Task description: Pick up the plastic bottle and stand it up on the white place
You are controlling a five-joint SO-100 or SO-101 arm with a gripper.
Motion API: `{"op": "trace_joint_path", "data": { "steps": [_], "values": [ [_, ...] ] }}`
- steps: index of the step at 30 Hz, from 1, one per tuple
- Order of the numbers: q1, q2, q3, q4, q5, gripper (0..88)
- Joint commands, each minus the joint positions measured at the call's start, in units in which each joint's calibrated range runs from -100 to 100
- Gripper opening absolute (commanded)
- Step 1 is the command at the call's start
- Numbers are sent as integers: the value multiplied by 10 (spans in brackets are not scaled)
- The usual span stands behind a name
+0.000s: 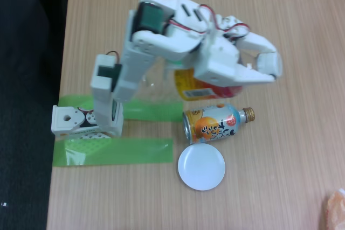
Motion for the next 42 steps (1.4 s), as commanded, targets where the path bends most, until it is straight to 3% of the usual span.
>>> {"op": "trace_joint_path", "data": {
  "steps": [1,7,20,25,34,42],
  "values": [
    [15,-79,83,-1,-2,130],
    [16,-211,282,-60,-3,130],
    [23,-482,810,-442,-3,130],
    [67,-520,961,-628,-3,129],
    [145,-526,1102,-790,-3,129],
    [164,-532,1194,-978,-35,129]
  ]
}}
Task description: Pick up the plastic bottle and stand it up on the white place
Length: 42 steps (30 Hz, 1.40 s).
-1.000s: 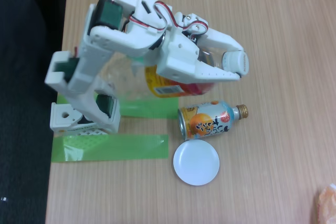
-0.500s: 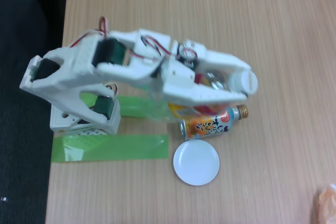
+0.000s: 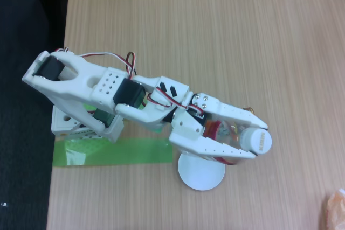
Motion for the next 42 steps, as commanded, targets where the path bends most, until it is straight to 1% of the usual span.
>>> {"op": "trace_joint_path", "data": {
  "steps": [1,8,15,26,29,32,38,42],
  "values": [
    [1,-28,29,-96,-4,129],
    [-1,-120,167,-201,-4,129],
    [2,-204,274,-257,-4,129],
    [5,-233,382,-362,2,129],
    [5,-233,394,-370,3,129],
    [5,-233,396,-374,14,129],
    [8,-233,396,-374,14,129],
    [32,-230,399,-374,14,130]
  ]
}}
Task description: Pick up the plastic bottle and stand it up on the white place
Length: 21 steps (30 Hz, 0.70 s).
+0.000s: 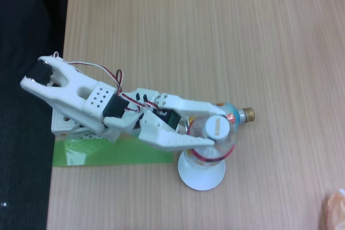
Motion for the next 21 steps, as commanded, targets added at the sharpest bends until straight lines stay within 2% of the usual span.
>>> {"op": "trace_joint_path", "data": {
  "steps": [1,21],
  "values": [
    [23,-7,2,-10,3,132],
    [29,-9,76,-11,-1,130]
  ]
}}
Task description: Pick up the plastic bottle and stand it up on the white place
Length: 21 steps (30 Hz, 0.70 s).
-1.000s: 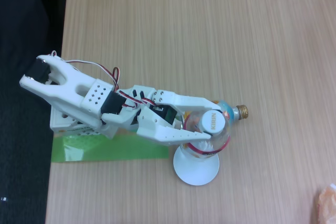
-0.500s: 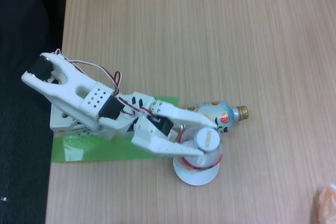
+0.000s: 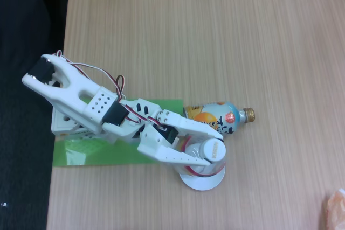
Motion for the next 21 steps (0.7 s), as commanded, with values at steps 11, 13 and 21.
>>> {"op": "trace_joint_path", "data": {
  "steps": [11,13,21],
  "values": [
    [-33,-7,-3,-11,0,130],
    [-41,-7,-1,-11,1,130],
    [-43,-1,0,-60,3,130]
  ]
}}
